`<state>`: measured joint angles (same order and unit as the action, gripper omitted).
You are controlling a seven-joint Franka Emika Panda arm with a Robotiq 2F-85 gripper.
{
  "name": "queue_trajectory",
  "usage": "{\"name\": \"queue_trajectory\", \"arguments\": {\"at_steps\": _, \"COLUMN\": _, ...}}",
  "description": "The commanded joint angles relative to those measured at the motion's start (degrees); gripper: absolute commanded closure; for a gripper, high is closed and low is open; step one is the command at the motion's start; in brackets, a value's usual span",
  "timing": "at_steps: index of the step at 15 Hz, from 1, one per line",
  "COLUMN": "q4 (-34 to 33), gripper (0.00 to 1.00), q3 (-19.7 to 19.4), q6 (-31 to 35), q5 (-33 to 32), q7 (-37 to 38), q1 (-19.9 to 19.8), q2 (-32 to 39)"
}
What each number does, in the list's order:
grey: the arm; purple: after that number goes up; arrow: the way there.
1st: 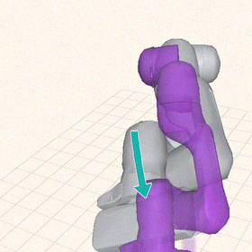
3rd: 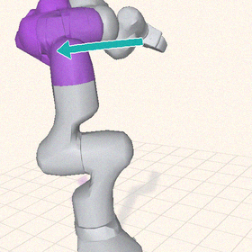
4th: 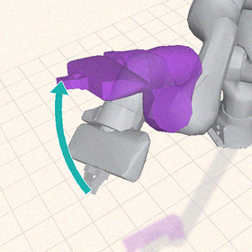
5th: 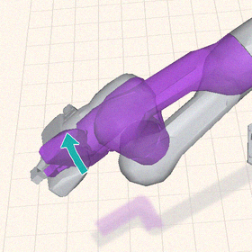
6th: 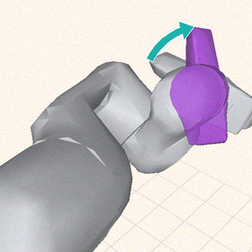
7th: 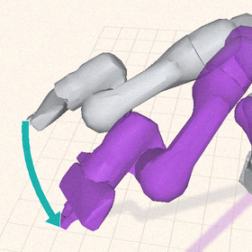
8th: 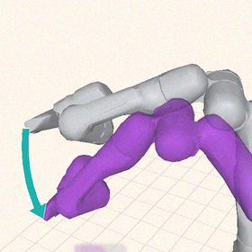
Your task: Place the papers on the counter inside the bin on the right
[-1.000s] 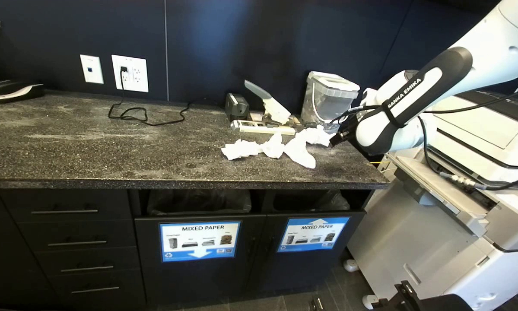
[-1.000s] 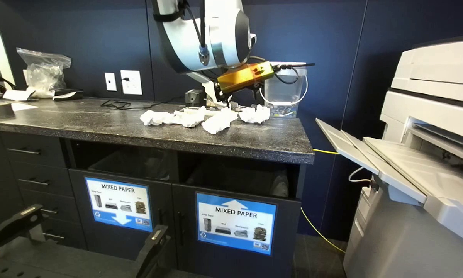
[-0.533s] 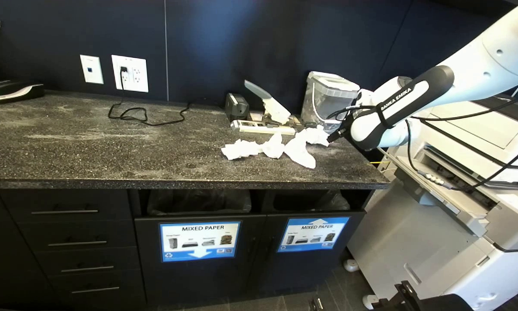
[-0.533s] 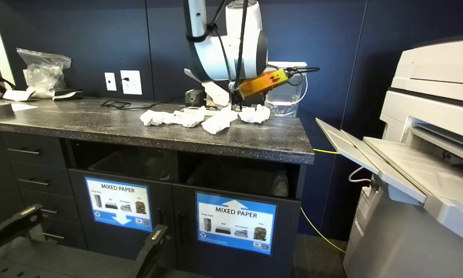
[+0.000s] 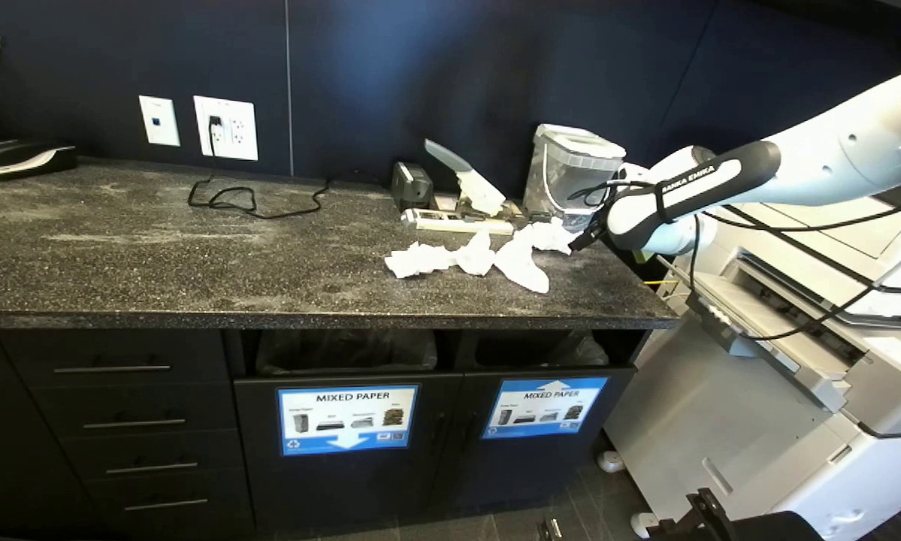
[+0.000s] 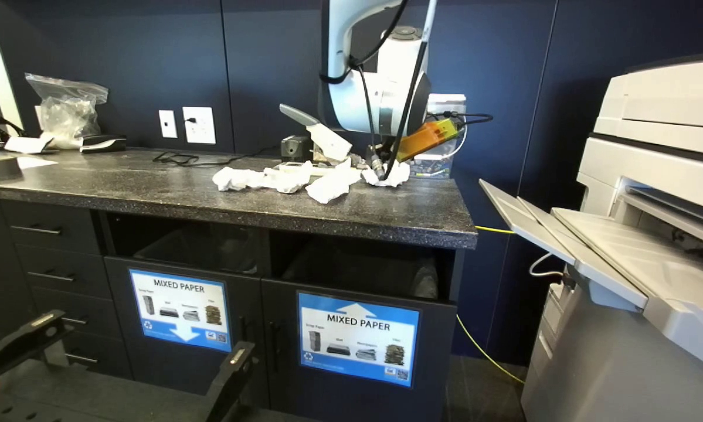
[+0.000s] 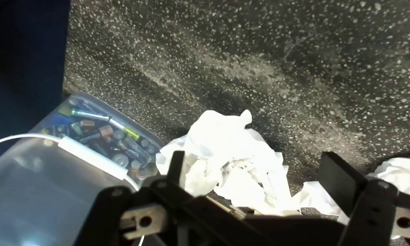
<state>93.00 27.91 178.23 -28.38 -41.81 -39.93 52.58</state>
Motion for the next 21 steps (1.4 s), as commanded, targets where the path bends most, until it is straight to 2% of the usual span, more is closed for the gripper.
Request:
{"name": "queue_trajectory", "arguments": {"at_steps": 1, "q4": -7.6, "gripper": 0.00, "q3": 5.8, "q6": -3.7, "q5": -1.0, "q7": -7.5, "q1": -2.5, "q2": 6.1}}
{"name": "queue_trajectory", "arguments": {"at_steps": 5, "q4": -12.4, "gripper": 0.00, "q3": 9.1, "q6": -6.8, "q5": -0.4, "q7": -13.3, "q1": -3.2, "q2": 10.0}}
{"name": "queue_trajectory", "arguments": {"at_steps": 9, "q4": -17.0, "gripper": 0.00, "q3": 10.0, "q6": -9.4, "q5": -0.4, "q7": -17.5, "q1": -2.0, "q2": 12.8}}
{"name": "queue_trajectory", "arguments": {"at_steps": 13, "q4": -20.5, "gripper": 0.00, "q3": 12.8, "q6": -12.7, "q5": 0.0, "q7": -22.8, "q1": -2.0, "q2": 15.8}}
{"name": "queue_trajectory", "arguments": {"at_steps": 18, "q4": -24.4, "gripper": 0.00, "q3": 14.5, "q6": -16.0, "q5": 0.3, "q7": -26.7, "q1": -1.1, "q2": 18.5}}
{"name": "queue_trajectory", "arguments": {"at_steps": 19, "q4": -24.3, "gripper": 0.00, "q3": 11.2, "q6": -15.2, "q5": 7.7, "q7": -31.2, "q1": 1.4, "q2": 17.0}}
{"name": "queue_trajectory", "arguments": {"at_steps": 21, "q4": -25.8, "gripper": 0.00, "q3": 10.3, "q6": -16.1, "q5": 11.7, "q7": -34.5, "q1": 2.5, "q2": 17.6}}
